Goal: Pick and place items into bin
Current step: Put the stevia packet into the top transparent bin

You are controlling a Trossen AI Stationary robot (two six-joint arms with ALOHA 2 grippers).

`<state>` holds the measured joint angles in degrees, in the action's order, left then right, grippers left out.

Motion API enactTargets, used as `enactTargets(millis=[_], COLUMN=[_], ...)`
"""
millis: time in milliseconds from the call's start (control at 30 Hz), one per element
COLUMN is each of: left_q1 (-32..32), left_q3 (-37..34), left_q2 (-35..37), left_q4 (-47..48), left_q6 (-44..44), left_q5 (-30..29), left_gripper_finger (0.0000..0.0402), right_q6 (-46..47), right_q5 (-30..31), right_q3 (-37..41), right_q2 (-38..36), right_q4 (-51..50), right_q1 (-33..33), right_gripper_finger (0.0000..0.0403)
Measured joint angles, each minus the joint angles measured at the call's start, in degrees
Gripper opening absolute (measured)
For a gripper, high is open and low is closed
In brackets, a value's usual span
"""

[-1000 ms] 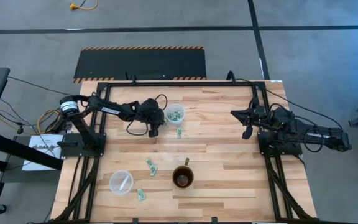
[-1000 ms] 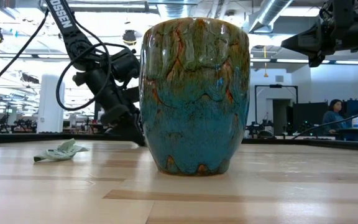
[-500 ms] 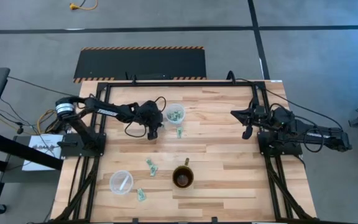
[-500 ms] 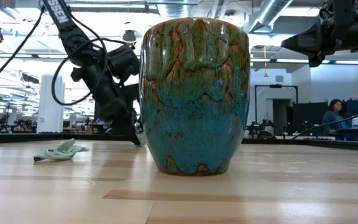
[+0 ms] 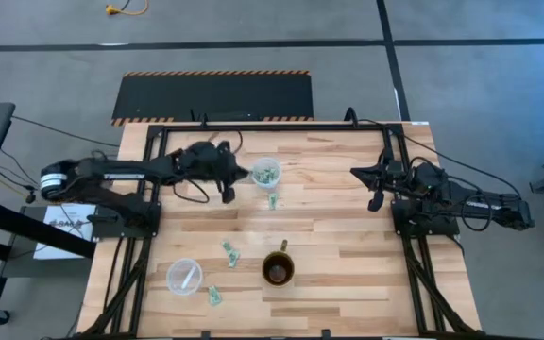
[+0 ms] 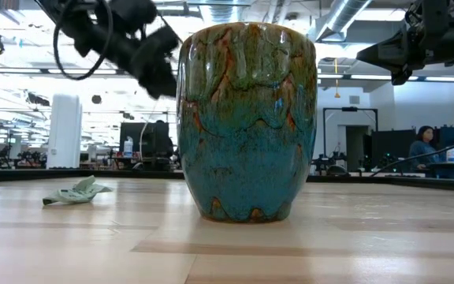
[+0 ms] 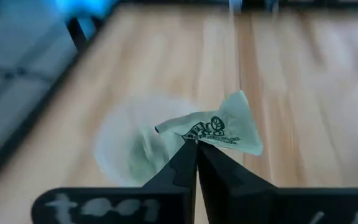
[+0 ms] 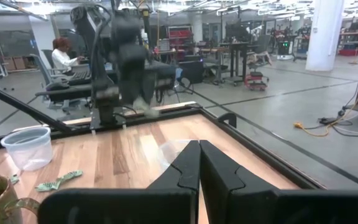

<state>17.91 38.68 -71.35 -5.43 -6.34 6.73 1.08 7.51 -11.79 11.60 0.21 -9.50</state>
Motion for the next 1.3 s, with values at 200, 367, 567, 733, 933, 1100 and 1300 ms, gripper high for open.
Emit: enactTargets(millis=[200, 367, 567, 733, 933, 1100, 1300], left_q1=[2.57, 4.37, 7.50, 9.43, 10.03, 9.79, 9.79], left_q3=[3.44, 8.34, 13.61, 18.69, 24.67, 26.05, 26.08], left_q2=[2.02, -0.39, -5.85, -13.31, -22.09, -25.29, -25.31], left_q4=[-4.29, -1.40, 5.49, 11.80, 19.42, 21.57, 21.60], left_q6=[0.13, -0.90, 1.42, 1.65, 1.32, 0.75, 0.80], left_q5=[0.94, 2.65, 6.00, 6.25, 9.89, 10.02, 10.07], left_gripper_finger=[0.0000, 0.0000, 0.0000, 0.0000, 0.0000, 0.0000, 0.0000], right_q6=[0.00, 0.00, 0.00, 0.00, 0.00, 0.00, 0.00], right_q5=[0.00, 0.02, -0.03, 0.00, 0.00, 0.00, 0.00], right_q3=[-0.01, 0.00, -0.01, -0.02, 0.00, 0.00, 0.00], right_q2=[0.00, 0.01, 0.01, 0.00, 0.01, 0.00, 0.01], right_q4=[-0.01, -0.02, -0.02, -0.02, -0.02, -0.02, -0.02], right_q1=[0.01, 0.00, 0.00, 0.02, 0.02, 0.00, 0.00], right_gripper_finger=[0.0000, 0.0000, 0.0000, 0.0000, 0.0000, 0.0000, 0.0000])
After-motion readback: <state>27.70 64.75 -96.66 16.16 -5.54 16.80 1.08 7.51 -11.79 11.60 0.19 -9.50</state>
